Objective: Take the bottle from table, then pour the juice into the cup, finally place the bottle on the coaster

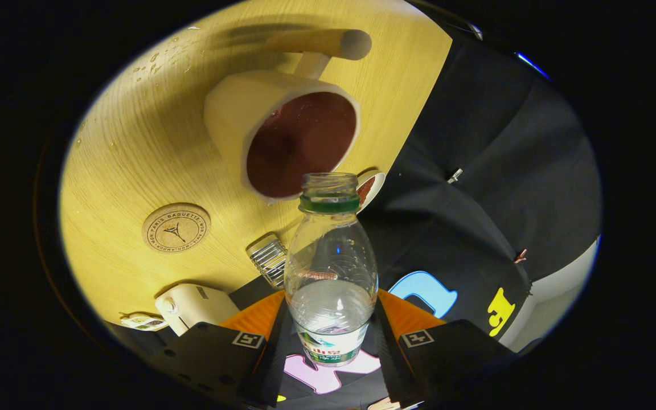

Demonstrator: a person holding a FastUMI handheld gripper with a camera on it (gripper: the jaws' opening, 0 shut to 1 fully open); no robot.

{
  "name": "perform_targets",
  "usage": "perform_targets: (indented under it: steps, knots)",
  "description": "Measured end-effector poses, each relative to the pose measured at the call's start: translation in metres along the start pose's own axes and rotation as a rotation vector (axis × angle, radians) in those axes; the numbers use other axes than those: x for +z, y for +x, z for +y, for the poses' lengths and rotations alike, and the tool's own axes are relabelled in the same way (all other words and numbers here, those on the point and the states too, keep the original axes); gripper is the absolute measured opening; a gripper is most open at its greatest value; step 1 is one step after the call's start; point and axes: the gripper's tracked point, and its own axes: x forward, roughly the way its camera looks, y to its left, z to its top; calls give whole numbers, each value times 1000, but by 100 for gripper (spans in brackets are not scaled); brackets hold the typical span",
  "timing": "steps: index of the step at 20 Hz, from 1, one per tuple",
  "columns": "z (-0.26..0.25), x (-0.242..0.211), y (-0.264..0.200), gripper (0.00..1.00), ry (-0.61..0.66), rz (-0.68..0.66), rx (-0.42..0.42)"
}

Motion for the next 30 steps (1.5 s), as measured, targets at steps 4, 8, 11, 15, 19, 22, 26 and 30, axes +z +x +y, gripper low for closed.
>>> perform_targets:
  steps: [4, 8, 11, 15, 19, 22, 26, 30]
  knots:
    - [-1, -1, -1, 72, 12, 0, -12]
    - [2, -6, -3, 72, 61, 23, -8]
    - [7, -7, -10, 72, 114, 29, -1]
    - [17, -13, -22, 72, 344, 75, 39]
    - [16, -28, -34, 72, 668, 120, 59]
    - [18, -44, -43, 73, 931, 152, 90]
    - [14, -63, -52, 73, 1308, 144, 109]
    - [16, -70, -59, 73, 1660, 85, 117]
